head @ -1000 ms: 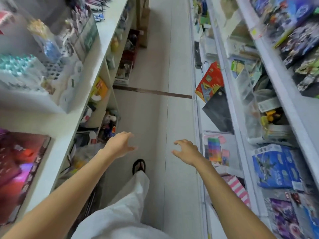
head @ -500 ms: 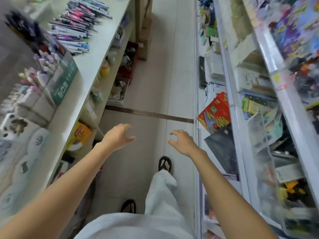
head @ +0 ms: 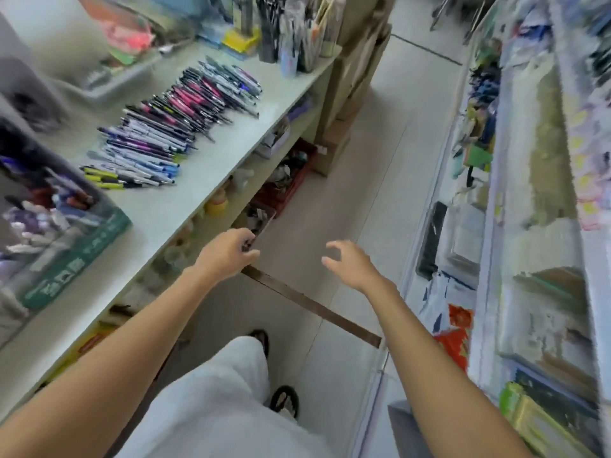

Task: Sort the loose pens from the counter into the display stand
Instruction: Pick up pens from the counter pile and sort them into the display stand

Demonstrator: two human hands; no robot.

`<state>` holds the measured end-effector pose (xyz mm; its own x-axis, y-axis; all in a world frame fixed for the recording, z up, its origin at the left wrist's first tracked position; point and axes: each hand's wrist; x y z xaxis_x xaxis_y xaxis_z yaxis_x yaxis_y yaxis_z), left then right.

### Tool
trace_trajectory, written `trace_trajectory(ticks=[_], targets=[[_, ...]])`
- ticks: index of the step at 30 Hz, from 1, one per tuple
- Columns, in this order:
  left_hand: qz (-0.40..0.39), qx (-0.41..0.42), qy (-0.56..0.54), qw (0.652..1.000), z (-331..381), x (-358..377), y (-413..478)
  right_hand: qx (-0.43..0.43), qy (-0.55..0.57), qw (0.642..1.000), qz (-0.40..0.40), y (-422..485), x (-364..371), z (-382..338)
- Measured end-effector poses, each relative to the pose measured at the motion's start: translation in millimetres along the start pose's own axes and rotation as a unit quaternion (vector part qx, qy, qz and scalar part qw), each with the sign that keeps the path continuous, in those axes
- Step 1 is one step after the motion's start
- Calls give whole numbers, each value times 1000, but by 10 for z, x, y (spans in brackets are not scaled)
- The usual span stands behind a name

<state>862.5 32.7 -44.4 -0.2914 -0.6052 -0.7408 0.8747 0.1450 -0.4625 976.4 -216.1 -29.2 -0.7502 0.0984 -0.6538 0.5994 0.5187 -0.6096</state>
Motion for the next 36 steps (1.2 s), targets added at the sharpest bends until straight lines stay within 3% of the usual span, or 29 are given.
trace_trajectory(ticks=[8, 16, 22, 26, 28, 31, 33, 36], targets=[[108, -83, -80, 987, -167, -1001, 1460, -85, -62, 994, -13, 1873, -1202, -560], [239, -175, -171, 940, -507, -1844, 2067, -191, -90, 976, -51, 3373, -2206, -1445], [346, -310, -177, 868, -1080, -2002, 2103, -233, -146, 957, -94, 4659, -2388, -2208], [397, -422, -168, 797, -1322, -1867, 2079, -243, -189, 951, -37, 5231, -2409, -2559], [392, -503, -149, 756, -1468, -1754, 2073, -244, -180, 953, -17, 5473, -2450, -2678], [349, -593, -234, 687, -1650, -1580, 2040, -220, -184, 957, -41, 5729, -2465, -2754], [344, -613, -291, 649, -1741, -1522, 2036, -214, -197, 955, -55, 5788, -2420, -2775], [364, -614, -320, 623, -1839, -1479, 2051, -209, -142, 967, -31, 5803, -2411, -2828]])
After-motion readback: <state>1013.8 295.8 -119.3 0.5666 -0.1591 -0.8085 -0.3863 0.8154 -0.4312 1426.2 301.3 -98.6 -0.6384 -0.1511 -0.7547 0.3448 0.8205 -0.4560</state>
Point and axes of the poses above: each hand's wrist, its own y-axis towards the middle knuckle, its own x-axis out of the palm, z = x × y, and after that the axes turned 14 degrees about -z, right-handed
